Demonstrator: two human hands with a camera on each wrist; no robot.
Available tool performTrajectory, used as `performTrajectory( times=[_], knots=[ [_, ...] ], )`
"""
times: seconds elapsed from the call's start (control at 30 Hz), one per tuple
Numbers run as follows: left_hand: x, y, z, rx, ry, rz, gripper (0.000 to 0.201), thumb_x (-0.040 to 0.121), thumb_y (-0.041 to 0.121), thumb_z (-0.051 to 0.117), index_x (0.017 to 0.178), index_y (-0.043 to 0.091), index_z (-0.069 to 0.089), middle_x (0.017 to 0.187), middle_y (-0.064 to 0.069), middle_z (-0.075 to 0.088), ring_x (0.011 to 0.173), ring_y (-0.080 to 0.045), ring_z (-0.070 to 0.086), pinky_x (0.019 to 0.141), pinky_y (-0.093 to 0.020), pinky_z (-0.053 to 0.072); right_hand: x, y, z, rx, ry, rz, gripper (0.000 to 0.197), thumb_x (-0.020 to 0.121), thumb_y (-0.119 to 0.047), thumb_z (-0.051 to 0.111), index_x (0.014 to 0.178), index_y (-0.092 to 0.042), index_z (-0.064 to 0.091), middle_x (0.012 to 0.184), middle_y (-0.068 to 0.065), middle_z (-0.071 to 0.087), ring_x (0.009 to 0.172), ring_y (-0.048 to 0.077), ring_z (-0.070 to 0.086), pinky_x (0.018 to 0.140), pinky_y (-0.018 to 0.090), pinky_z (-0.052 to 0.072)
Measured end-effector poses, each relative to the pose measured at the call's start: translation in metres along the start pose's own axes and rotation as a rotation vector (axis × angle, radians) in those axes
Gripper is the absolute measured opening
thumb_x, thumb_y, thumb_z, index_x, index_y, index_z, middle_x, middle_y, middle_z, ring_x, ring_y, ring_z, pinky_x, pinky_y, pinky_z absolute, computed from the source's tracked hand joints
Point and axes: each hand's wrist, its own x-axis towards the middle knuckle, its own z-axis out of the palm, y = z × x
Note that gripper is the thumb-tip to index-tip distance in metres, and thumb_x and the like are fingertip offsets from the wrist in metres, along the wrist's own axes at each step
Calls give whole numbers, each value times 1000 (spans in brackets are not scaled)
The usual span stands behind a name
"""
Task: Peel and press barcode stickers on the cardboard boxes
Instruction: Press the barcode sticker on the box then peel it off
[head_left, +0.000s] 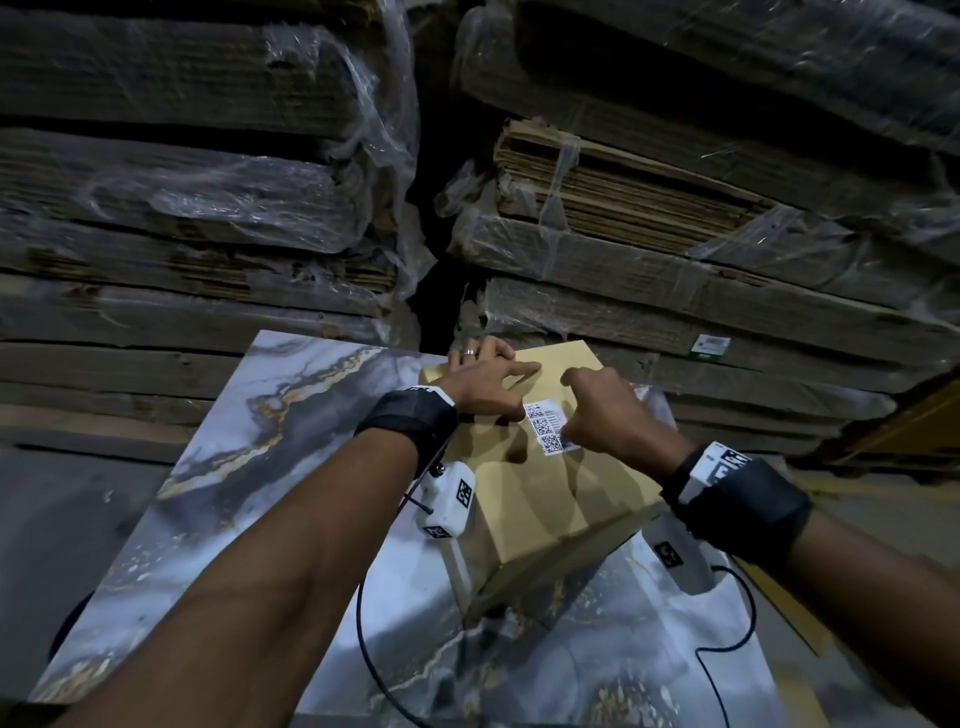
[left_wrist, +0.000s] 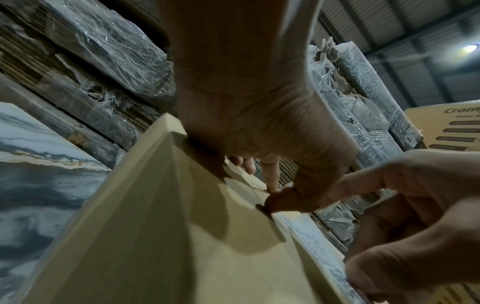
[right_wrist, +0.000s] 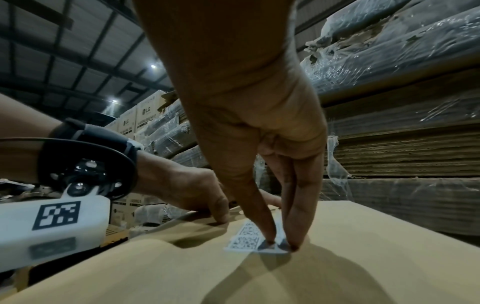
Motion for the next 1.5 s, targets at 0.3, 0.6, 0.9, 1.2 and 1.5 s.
performTrajectory(
  times=[0.3,0.6,0.9,1.2,1.5],
  knots=[
    [0,0,0,13,-2,14,97,52,51,57,148,51,40,133,3,29,121,-23,27,113,-44,16,6,-5,-14,131,-95,112,62,74,-7,84,126,-4,49,106,17,63,84,31,70,70,44,62],
    [0,0,2,13,3,11,99,51,50,58,148,51,41,133,3,28,122,-24,27,114,-49,15,20,-6,-22,426,-270,263,68,69,13,75,124,-8,39,88,20,70,43,23,63,47,34,58],
    [-1,0,0,24,-13,17,99,52,52,59,150,49,39,138,0,28,129,-29,25,116,-52,14,23,-6,-29,365,-307,209,27,87,5,71,111,4,60,86,25,75,77,37,76,78,49,64],
    [-2,1,0,27,-7,19,98,53,52,59,149,48,41,138,1,29,125,-26,26,110,-45,18,25,7,-19,186,-144,150,17,86,-14,79,93,-1,70,82,18,75,69,30,75,61,38,63],
    [0,-1,1,9,2,11,98,51,52,62,147,52,41,139,4,28,125,-23,24,113,-46,16,19,8,14,188,85,-91,47,77,-18,75,122,-9,67,97,11,74,98,30,68,86,40,57]
  ],
)
